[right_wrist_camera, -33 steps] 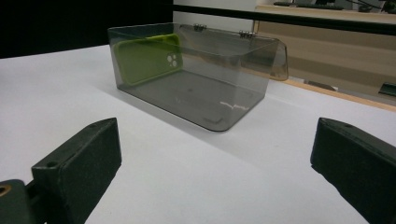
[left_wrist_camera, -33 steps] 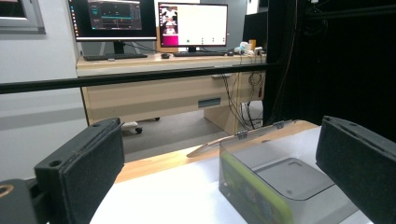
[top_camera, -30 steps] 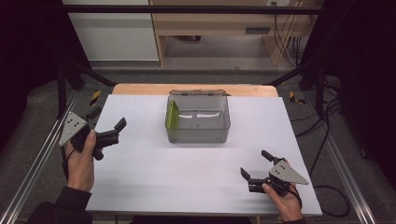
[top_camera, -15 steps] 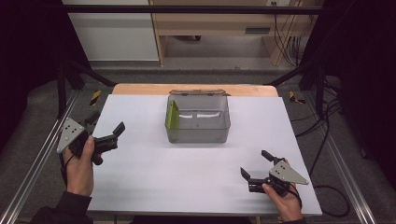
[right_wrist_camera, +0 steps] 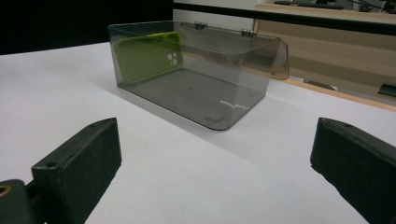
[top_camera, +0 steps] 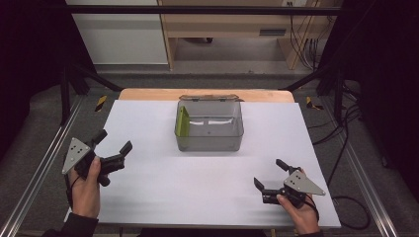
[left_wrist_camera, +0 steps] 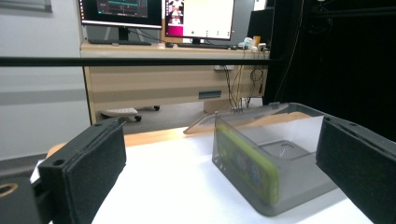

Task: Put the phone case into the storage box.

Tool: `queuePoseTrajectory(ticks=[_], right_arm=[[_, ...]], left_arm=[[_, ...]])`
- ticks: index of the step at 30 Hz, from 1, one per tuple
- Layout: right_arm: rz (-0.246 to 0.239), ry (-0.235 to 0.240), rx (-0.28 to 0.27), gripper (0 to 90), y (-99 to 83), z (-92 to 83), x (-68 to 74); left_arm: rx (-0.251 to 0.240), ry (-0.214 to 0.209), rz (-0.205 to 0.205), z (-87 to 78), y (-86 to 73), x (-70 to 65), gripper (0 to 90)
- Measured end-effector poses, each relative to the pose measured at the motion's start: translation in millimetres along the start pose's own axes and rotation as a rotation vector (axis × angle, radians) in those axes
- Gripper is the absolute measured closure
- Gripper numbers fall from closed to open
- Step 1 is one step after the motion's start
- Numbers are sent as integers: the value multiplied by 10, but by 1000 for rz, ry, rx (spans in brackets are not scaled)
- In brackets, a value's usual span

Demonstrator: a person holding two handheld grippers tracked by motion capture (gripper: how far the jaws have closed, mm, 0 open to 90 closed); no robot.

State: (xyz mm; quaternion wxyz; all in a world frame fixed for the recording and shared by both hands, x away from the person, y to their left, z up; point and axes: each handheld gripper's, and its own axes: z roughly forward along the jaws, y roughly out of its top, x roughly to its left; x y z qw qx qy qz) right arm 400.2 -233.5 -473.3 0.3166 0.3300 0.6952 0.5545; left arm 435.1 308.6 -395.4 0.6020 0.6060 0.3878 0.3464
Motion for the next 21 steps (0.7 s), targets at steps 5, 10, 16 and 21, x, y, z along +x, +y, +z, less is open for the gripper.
queuePoseTrajectory(ticks=[5,10,16,21], right_arm=[[0,-1,2,20,-1,0,2],[-6,-5,2,20,0,-1,1],[-10,-8,3,20,-2,1,4],[-14,-7,9,21,-5,6,10]], left_arm=[[8,14,-14,-29,-96,34,16],[5,28,-30,-56,-165,62,17],[-1,41,-31,-111,-207,97,19],[-8,60,-35,-166,-259,145,19]])
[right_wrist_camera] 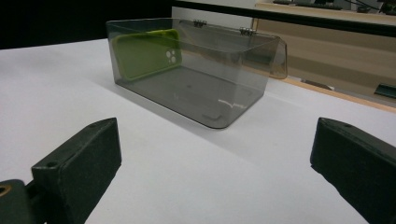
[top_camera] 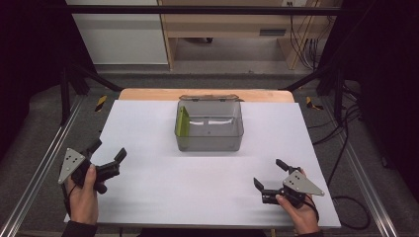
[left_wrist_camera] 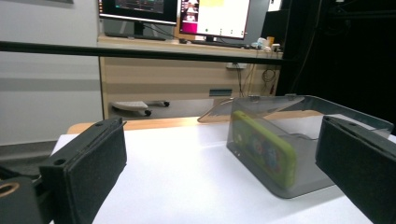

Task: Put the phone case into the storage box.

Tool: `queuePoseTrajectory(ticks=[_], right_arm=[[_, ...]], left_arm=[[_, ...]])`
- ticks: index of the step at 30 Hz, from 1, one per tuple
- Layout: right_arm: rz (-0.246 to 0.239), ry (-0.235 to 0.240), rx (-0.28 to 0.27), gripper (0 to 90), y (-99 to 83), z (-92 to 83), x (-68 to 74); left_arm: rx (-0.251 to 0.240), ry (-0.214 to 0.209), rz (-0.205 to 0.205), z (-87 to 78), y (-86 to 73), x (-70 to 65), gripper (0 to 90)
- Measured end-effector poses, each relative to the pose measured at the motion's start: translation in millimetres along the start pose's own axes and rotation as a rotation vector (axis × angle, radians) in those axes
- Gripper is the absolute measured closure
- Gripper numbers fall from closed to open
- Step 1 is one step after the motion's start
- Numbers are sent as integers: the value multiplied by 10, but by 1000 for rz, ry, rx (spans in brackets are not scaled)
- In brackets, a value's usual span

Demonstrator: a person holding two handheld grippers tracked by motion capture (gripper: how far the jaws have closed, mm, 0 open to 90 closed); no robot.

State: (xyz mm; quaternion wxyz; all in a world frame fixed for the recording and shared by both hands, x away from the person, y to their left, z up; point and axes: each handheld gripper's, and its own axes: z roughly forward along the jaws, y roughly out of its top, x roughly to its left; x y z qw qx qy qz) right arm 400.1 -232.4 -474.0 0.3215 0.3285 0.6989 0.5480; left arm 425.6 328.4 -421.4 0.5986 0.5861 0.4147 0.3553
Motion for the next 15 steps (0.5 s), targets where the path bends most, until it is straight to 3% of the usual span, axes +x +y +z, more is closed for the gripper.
queuePoseTrajectory(ticks=[8,15], right_arm=[[-5,-2,2,22,1,1,3],[-7,-6,2,21,-1,1,2]], left_arm=[[1,12,-11,-72,-76,57,19],[-3,-2,-6,-106,-107,34,18]])
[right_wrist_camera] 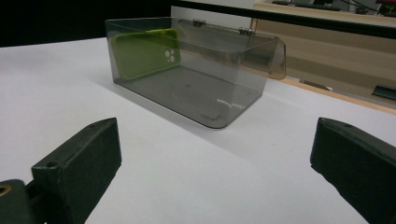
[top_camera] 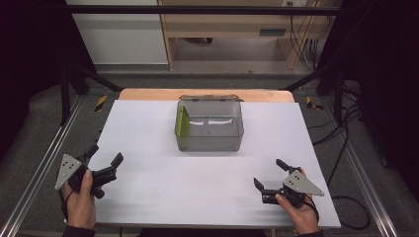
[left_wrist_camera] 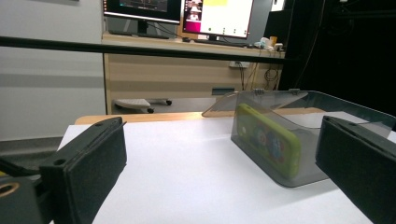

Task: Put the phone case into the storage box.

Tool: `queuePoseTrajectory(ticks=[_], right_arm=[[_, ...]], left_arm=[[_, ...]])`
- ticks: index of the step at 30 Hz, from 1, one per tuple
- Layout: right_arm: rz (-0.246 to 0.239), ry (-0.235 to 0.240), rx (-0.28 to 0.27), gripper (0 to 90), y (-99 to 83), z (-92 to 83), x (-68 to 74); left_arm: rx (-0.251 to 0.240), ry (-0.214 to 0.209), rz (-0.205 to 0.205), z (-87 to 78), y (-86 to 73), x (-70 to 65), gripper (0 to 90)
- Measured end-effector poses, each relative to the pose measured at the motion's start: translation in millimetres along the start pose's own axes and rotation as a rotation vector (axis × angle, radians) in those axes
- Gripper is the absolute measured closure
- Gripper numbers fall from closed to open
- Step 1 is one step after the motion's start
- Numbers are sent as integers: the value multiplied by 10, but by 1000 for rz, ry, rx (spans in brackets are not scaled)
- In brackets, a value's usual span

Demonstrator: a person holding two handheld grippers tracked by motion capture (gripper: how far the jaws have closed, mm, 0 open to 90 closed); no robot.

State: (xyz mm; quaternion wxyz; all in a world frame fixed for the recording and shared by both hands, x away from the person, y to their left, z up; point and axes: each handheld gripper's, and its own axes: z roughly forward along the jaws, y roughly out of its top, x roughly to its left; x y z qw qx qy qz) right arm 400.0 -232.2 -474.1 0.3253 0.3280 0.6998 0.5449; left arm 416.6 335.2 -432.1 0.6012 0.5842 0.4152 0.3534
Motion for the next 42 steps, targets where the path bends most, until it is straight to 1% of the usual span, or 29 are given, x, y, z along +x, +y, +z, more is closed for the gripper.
queuePoseTrajectory(ticks=[7,10,17,23,27,28,30,36,39,42], right_arm=[[1,1,-6,20,6,-4,5],[-2,4,-2,22,4,2,8],[-5,5,-1,21,4,3,11],[-7,5,-2,22,5,4,16],[-9,6,-1,22,5,6,19],[-9,6,-1,22,5,6,20],[-9,6,-1,22,5,5,18],[-7,8,-3,22,5,6,19],[-7,7,-4,22,6,4,20],[-7,7,-3,21,5,3,18]], left_arm=[[-2,-2,-5,-44,-18,-4,17],[4,-8,4,-59,-30,-5,17],[7,-18,9,-95,-70,-19,17],[19,-27,27,-135,-101,-30,16],[20,-41,28,-142,-122,-57,15],[23,-39,39,-146,-127,-62,15],[32,-53,51,-145,-142,-77,14],[46,-76,61,-135,-189,-120,12],[43,-86,62,-133,-226,-144,12],[53,-91,75,-141,-264,-157,12]])
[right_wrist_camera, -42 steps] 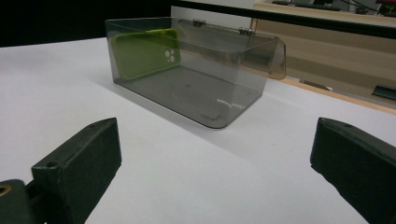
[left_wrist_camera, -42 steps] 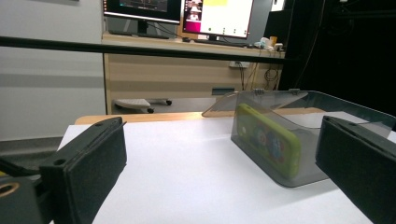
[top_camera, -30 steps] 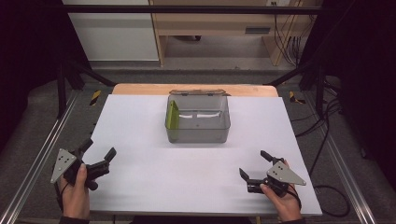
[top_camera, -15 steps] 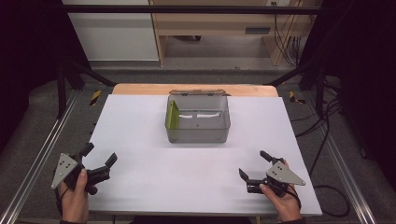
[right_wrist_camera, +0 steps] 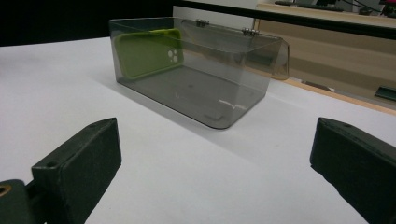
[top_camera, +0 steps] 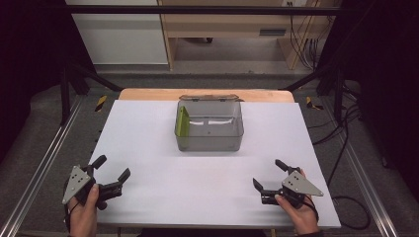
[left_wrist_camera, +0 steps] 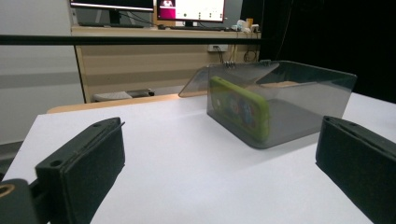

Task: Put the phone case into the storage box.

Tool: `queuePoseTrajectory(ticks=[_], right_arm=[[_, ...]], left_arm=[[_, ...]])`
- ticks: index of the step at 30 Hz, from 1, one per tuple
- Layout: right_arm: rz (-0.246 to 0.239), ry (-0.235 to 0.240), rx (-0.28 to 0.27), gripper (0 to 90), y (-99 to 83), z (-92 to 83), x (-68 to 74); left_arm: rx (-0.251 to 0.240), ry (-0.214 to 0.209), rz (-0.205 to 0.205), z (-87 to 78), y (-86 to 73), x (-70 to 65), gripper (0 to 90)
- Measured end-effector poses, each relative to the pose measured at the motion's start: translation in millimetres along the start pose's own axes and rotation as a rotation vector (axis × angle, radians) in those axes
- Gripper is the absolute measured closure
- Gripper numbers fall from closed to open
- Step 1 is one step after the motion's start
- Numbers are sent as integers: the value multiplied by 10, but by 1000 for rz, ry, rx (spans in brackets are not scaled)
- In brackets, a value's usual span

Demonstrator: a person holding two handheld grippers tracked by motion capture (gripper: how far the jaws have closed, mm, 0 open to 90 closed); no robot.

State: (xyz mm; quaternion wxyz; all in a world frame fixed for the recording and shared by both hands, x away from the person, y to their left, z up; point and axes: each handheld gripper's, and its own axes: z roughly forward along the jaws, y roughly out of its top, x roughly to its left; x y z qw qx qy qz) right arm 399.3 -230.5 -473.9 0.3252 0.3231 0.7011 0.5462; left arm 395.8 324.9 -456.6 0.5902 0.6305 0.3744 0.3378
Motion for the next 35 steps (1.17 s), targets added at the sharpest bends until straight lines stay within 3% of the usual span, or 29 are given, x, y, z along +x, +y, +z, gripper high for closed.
queuePoseTrajectory(ticks=[19,25,28,31,35], right_arm=[[2,2,2,22,-2,0,-2],[3,-4,-3,23,-1,-7,-7],[8,-16,-16,22,8,-20,-21],[18,-18,-20,23,1,-26,-41],[23,-23,-23,23,-3,-31,-58]], left_arm=[[4,-70,-7,30,-96,-98,16],[16,-81,-14,68,-151,-198,16],[7,-80,-21,112,-157,-265,16],[3,-71,10,181,-145,-303,16],[-30,-35,0,264,-114,-295,16]])
